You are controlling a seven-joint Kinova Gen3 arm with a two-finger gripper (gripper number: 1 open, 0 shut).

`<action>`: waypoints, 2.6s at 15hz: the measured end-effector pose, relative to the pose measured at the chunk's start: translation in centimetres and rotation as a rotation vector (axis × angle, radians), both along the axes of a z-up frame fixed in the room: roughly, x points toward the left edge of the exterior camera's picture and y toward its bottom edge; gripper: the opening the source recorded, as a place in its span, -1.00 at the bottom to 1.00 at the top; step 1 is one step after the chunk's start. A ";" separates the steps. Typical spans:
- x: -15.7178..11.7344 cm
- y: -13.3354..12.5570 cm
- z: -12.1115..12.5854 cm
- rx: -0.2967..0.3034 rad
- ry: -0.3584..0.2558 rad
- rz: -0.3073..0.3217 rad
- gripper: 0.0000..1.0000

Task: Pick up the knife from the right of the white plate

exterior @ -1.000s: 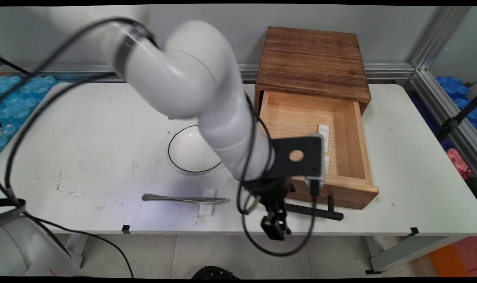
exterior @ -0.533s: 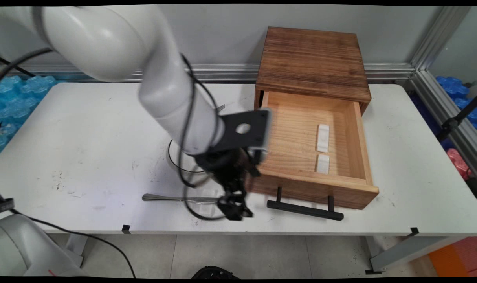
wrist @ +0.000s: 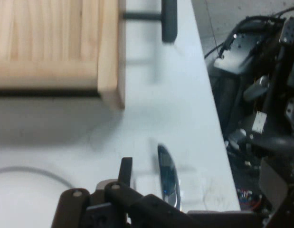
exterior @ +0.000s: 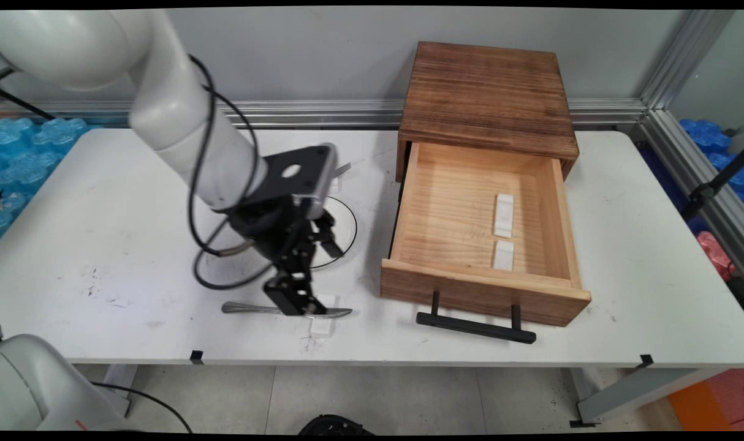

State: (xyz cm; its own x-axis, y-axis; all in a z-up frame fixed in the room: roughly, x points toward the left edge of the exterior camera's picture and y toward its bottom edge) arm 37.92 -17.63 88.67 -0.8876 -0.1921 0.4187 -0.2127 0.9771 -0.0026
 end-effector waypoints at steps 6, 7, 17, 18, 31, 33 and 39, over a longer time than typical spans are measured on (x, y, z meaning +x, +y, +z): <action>6.7 0.2 -1.8 0.032 -0.009 0.017 1.00; 7.5 0.2 -2.3 0.035 -0.012 0.020 1.00; 10.4 0.2 -5.9 0.046 -0.013 0.027 1.00; 10.5 0.2 -6.3 0.046 -0.013 0.025 1.00; 9.0 0.5 -9.7 0.063 -0.053 0.050 1.00; 8.7 0.5 -10.1 0.069 -0.065 0.057 1.00; 8.3 0.5 -10.8 0.082 -0.096 0.072 1.00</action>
